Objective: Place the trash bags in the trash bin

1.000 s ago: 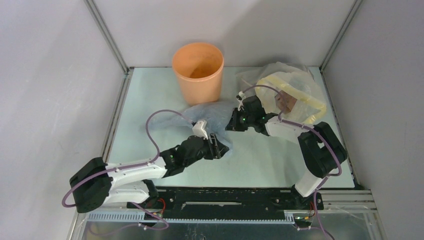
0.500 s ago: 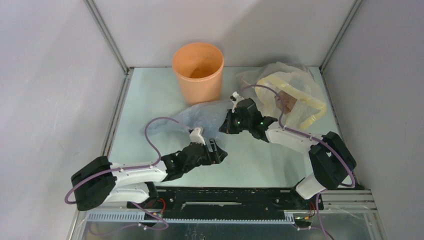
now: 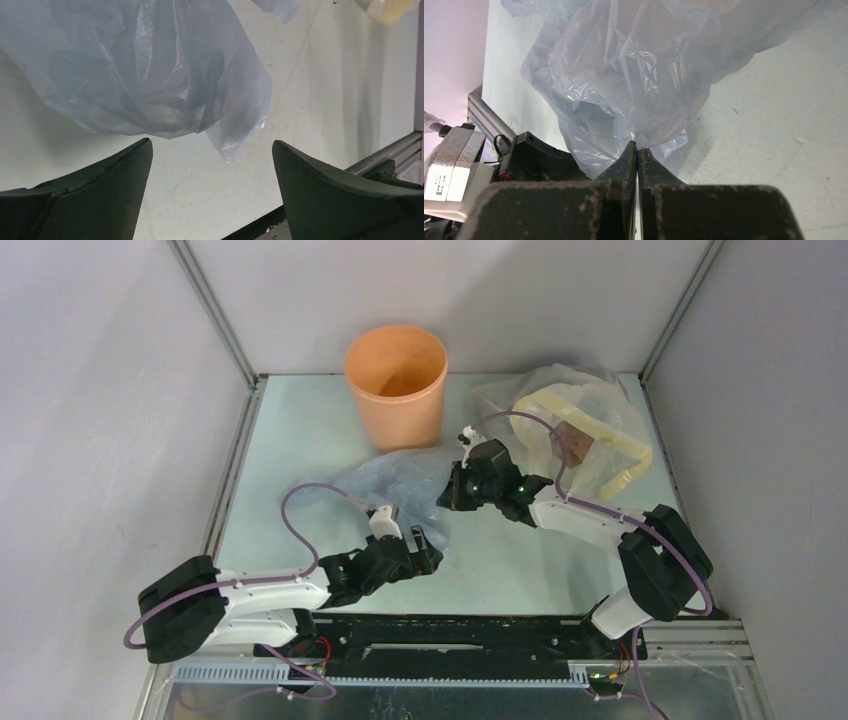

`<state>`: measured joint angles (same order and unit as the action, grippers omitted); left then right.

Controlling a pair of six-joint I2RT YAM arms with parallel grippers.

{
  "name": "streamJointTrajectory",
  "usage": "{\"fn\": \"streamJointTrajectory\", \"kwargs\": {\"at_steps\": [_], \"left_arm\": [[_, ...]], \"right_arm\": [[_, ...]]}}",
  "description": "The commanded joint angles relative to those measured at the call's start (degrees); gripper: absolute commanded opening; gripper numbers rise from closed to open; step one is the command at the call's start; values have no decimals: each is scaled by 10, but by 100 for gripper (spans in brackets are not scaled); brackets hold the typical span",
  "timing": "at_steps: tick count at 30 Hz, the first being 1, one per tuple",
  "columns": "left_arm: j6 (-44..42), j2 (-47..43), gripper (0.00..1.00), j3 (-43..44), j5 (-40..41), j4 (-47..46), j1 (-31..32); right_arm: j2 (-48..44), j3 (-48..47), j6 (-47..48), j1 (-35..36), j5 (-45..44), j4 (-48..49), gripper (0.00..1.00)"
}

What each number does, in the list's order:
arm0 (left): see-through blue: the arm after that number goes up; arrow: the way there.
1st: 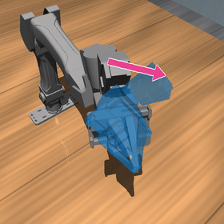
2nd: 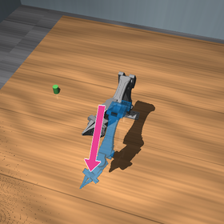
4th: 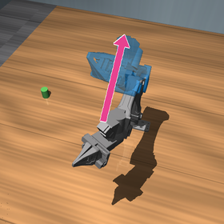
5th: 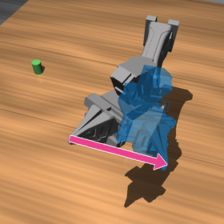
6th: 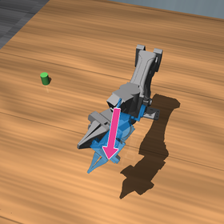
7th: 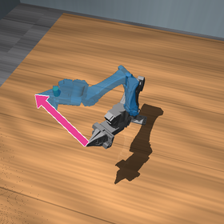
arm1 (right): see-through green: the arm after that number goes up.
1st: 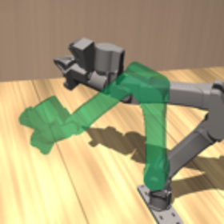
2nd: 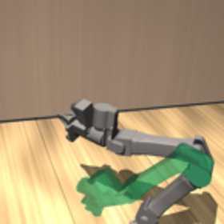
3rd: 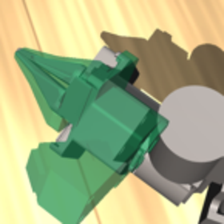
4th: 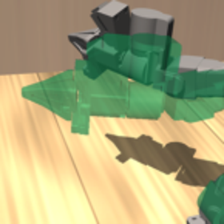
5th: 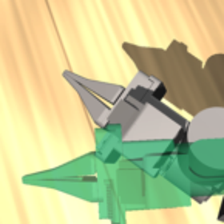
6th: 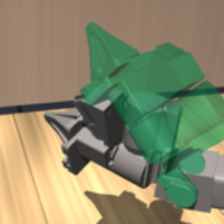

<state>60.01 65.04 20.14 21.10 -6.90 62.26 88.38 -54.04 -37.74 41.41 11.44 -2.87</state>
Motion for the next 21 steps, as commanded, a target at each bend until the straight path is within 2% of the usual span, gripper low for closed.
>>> {"fn": "streamJointTrajectory", "kwargs": {"at_steps": [1, 4, 13, 15, 18, 19, 21], "left_arm": [[6, 4, 97, 10, 29, -7, 4], [0, 20, 96, 14, 22, -33, 4], [-11, 72, 69, 38, 11, -75, -3], [-18, 75, 47, 38, 5, -89, -8], [-50, 74, 4, 57, 8, -49, -16], [-57, 72, 1, 67, 14, -15, -19], [-79, 57, 0, 78, 5, 27, -28]], "right_arm": [[-22, -2, 0, 3, -14, 2, 0], [-25, 0, 0, 4, -15, 4, 0], [-40, 19, -4, 4, -12, 13, 0], [-45, 24, -4, 3, -13, 13, 0], [-55, 27, 5, -4, -25, 2, 0], [-58, 27, 10, -10, -31, -6, 0], [-64, 27, 28, -32, -39, -25, 0]]}}
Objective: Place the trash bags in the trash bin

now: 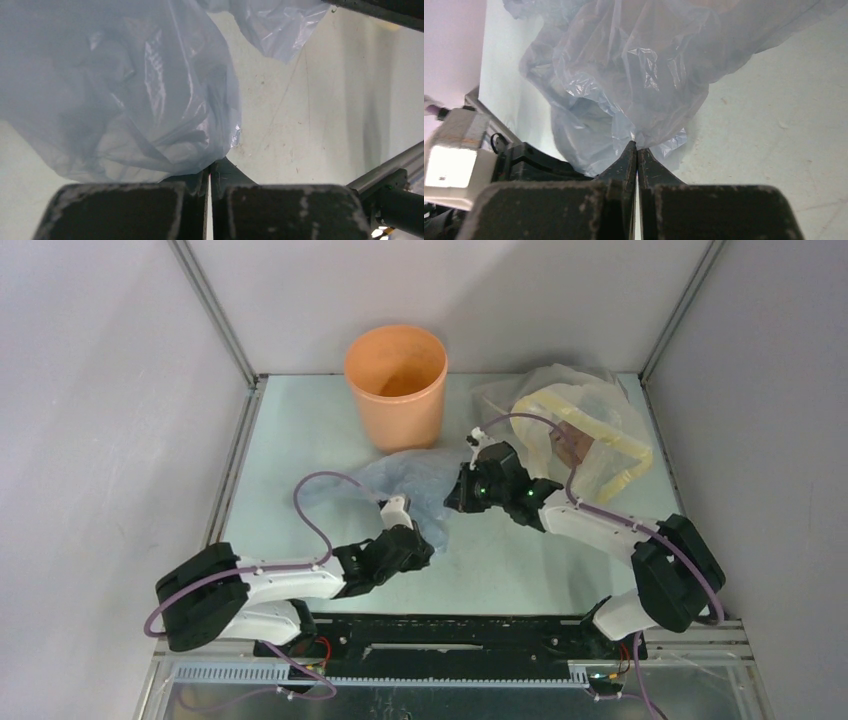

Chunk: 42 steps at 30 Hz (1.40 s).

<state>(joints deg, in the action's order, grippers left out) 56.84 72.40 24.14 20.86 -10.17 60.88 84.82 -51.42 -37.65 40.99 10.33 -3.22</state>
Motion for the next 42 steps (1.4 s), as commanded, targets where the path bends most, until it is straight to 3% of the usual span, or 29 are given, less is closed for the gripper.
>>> {"fn": "streamJointTrajectory", "kwargs": {"at_steps": [1, 8, 14, 27, 30, 33, 37, 42], "left_arm": [[-62, -25, 0, 45, -12, 80, -25], [-144, -137, 0, 77, -86, 266, -83], [-193, -230, 0, 53, -148, 372, -156], [-138, -389, 0, -27, -127, 367, -252], [-156, -383, 0, -28, -162, 344, -253], [-177, -371, 0, -29, -257, 289, -252], [-167, -358, 0, -39, -383, 188, -247], [-148, -332, 0, -46, -427, 63, -212]], "right_arm": [[-32, 1, 37, -42, -33, -33, 0], [-60, 1, 109, -175, -55, -90, 0], [-59, 0, 135, -296, -10, -104, 0], [-89, -4, 125, -342, -53, -125, 0], [-99, -4, 131, -344, -48, -132, 14], [-115, -4, 143, -338, -26, -137, 33], [-148, -4, 158, -296, -19, -156, 52], [-184, -4, 160, -216, -50, -193, 71]]}}
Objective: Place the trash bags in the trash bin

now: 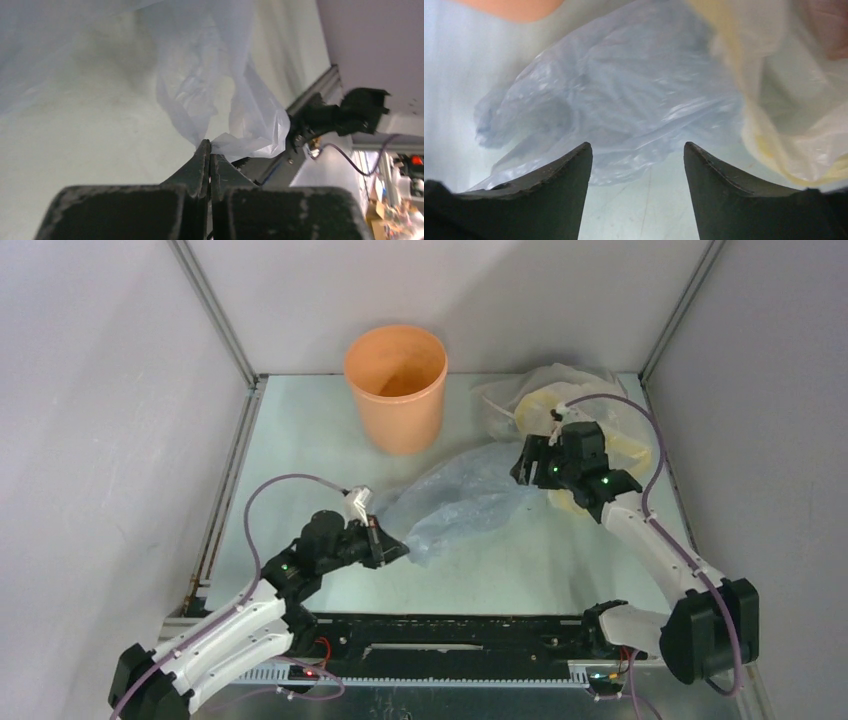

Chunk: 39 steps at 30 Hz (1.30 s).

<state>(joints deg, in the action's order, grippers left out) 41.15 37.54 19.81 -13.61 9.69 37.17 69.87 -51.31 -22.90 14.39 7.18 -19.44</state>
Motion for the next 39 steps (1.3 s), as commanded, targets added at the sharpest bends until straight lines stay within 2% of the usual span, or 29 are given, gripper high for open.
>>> {"fn": "streamJointTrajectory", "kwargs": {"at_steps": [1, 6, 8, 10, 12, 14, 17, 20, 23, 24, 28, 33, 39], "left_arm": [[6, 25, 0, 4, -83, -148, 36], [-22, 82, 0, 63, -65, -152, 111], [-30, 107, 5, 87, -58, -152, 133], [-41, 139, 18, 116, -65, -150, 155], [-65, 172, 43, 147, -68, -132, 184], [-87, 180, 59, 173, -11, -72, 206], [-77, 129, 81, 152, 84, -58, 209], [-76, 96, 92, 165, 166, 21, 199], [-51, 86, 93, 179, 252, 119, 173], [-48, 81, 91, 175, 256, 124, 163], [-59, 78, 78, 160, 259, 137, 151], [-82, 111, 66, 156, 251, 126, 155], [-143, 156, 64, 170, 257, 105, 158]], "right_arm": [[-40, -5, 9, 67, -24, -37, 73], [-73, -3, -3, 172, -24, -53, 85], [-90, -2, -4, 208, -14, -51, 94], [-106, -3, -9, 232, -11, -55, 96], [-122, -3, -17, 241, -17, -70, 96], [-132, -3, -21, 241, -30, -89, 95], [-139, -3, -22, 241, -56, -115, 93], [-141, -2, -29, 242, -59, -130, 92], [-139, 1, -34, 247, -51, -126, 91], [-138, 3, -36, 250, -51, -124, 91], [-122, 10, -60, 261, -93, -129, 92], [-116, 41, -154, 263, -150, -110, 94], [-153, 113, -253, 266, -198, -34, 90]]}}
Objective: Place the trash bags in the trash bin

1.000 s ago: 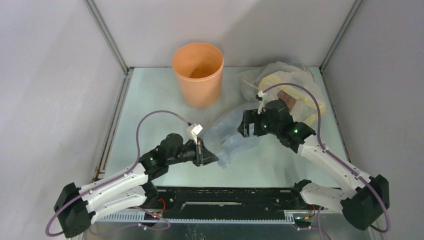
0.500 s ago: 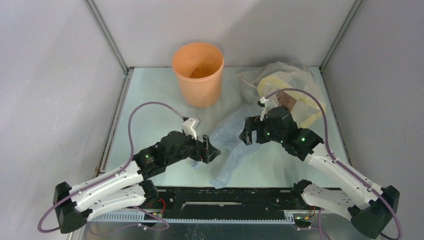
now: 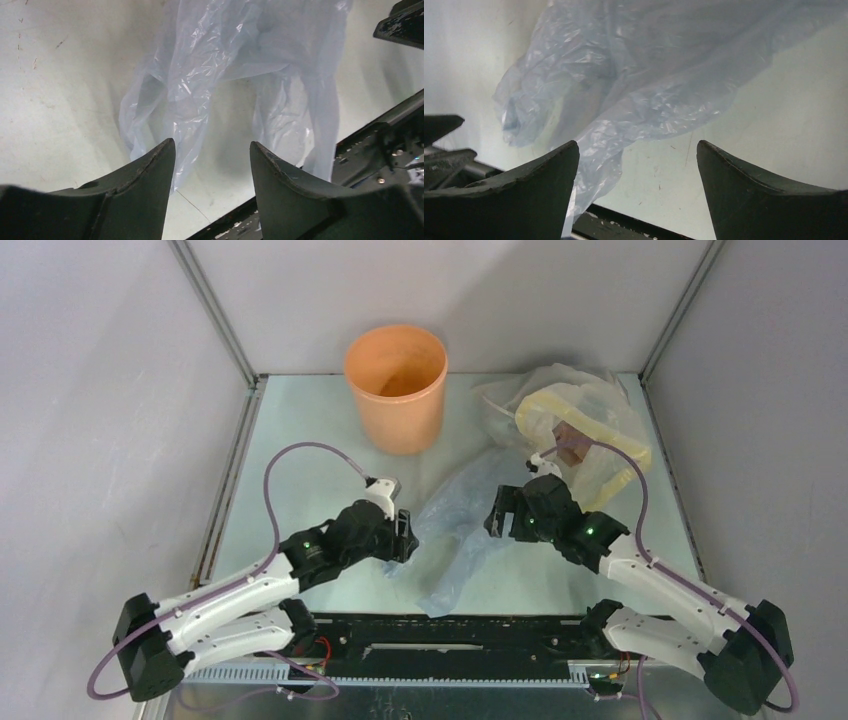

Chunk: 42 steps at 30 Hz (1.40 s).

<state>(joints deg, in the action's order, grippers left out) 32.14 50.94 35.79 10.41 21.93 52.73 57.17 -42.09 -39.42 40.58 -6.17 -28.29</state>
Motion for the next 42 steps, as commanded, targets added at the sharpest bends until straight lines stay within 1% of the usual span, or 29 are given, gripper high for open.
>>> {"fn": "streamJointTrajectory", "kwargs": {"at_steps": [1, 4, 6, 8, 11, 14, 18, 24, 26, 28, 30, 33, 34, 36, 37, 38, 39, 40, 41, 42], "left_arm": [[-63, 32, 65, 14, 13, -18, 3], [-82, 71, 68, 28, 5, -16, 3], [-86, 96, 70, 35, 3, -16, 4], [-85, 120, 74, 39, -7, -20, 4], [-75, 149, 78, 38, -16, -28, 3], [-64, 168, 80, 36, -16, -30, 3], [-47, 182, 75, 30, -1, -29, -3], [-38, 197, 64, 18, 13, -40, -8], [-36, 208, 59, 16, 16, -41, -10], [-34, 218, 57, 14, 25, -41, -10], [-30, 225, 57, 12, 35, -39, -11], [-17, 236, 62, 11, 48, -34, -12], [-16, 239, 63, 11, 46, -34, -13], [-14, 243, 62, 11, 45, -35, -13], [-15, 245, 58, 11, 43, -35, -13], [-17, 247, 50, 12, 42, -35, -14], [-20, 248, 41, 13, 42, -34, -14], [-21, 248, 27, 15, 43, -34, -15], [-24, 248, 10, 16, 45, -32, -16], [-25, 247, 1, 19, 47, -26, -16]], "right_arm": [[-26, 21, -102, 4, -89, 46, 90], [-28, 24, -128, -2, -140, 22, 87], [-33, 35, -133, -17, -146, 26, 87], [-39, 48, -123, -45, -121, 47, 88], [-38, 60, -108, -105, -59, 72, 90], [-20, 63, -100, -141, -33, 92, 90], [13, 64, -105, -157, -30, 123, 86], [91, 63, -107, -177, -4, 188, 83], [116, 63, -108, -180, 4, 209, 79], [137, 63, -108, -182, 7, 229, 74], [154, 61, -108, -182, 8, 243, 69], [182, 49, -103, -181, 12, 241, 63], [186, 47, -102, -180, 13, 241, 59], [188, 47, -98, -180, 14, 241, 46], [185, 47, -96, -180, 12, 240, 39], [181, 47, -94, -179, 9, 239, 31], [176, 47, -90, -178, 8, 239, 22], [172, 47, -86, -177, 8, 239, 14], [166, 46, -82, -177, 12, 238, 4], [162, 44, -77, -177, 14, 235, 0]]}}
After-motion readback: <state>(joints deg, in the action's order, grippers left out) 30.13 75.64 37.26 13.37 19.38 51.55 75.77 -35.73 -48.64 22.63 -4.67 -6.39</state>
